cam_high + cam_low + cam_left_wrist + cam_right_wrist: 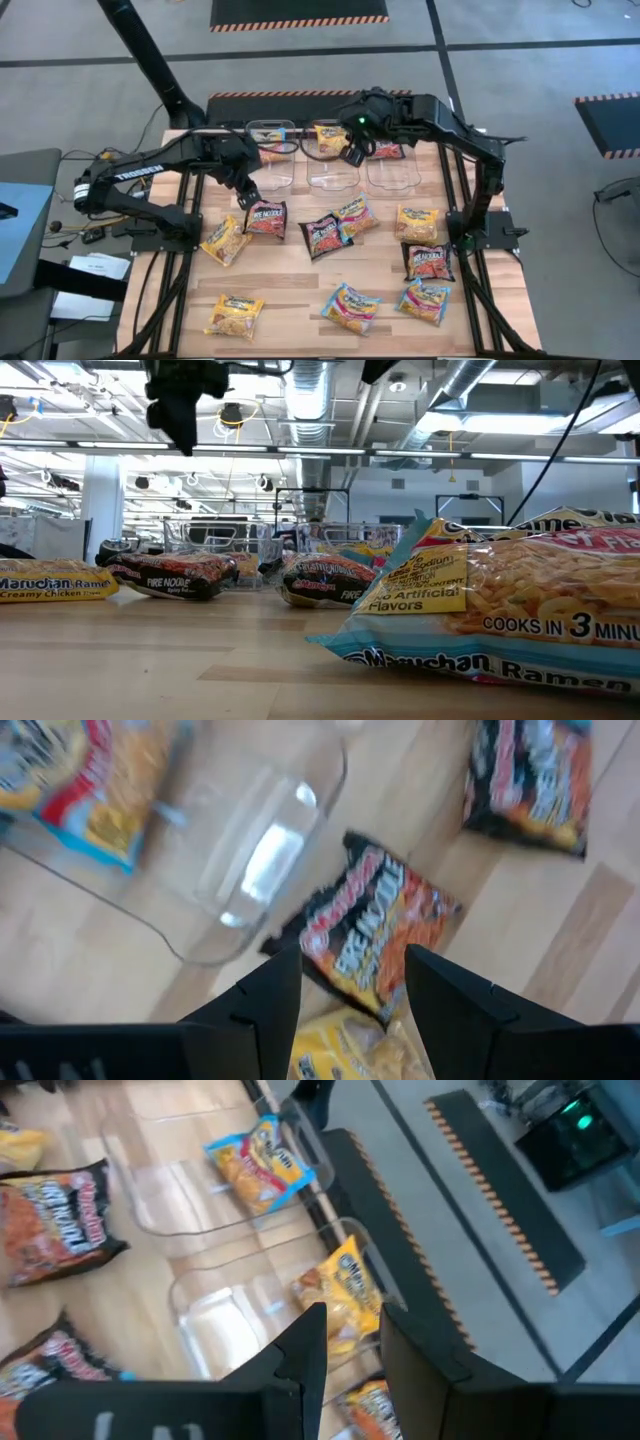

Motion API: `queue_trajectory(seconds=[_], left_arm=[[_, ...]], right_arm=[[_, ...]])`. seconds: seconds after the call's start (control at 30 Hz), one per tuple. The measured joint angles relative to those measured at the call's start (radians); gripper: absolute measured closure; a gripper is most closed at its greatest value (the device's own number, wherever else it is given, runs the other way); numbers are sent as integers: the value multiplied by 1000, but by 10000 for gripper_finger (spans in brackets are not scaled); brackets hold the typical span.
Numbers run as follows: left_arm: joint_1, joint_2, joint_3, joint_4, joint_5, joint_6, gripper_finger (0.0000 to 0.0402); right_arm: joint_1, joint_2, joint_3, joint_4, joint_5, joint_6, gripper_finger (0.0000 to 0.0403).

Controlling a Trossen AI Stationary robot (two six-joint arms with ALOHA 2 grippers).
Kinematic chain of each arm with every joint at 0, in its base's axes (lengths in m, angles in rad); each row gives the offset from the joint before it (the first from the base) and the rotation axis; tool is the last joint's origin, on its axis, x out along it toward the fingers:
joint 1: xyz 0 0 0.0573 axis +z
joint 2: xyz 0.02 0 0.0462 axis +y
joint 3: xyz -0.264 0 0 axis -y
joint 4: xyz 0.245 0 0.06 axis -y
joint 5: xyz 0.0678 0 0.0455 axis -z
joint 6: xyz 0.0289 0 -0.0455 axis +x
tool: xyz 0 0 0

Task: Sort Maruchan noodles
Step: Put the black noodle pack into the right transparent bin

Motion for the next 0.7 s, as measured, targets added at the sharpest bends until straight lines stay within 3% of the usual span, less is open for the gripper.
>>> queue_trajectory(seconds=[0.47,0.7], left_arm=[[-66,0,-161,64,20,-345,236],[-75,0,-241,158,24,-419,236]], right_arm=[[78,8,0,-106,0,251,282],[109,8,0,-107,0,320,282]])
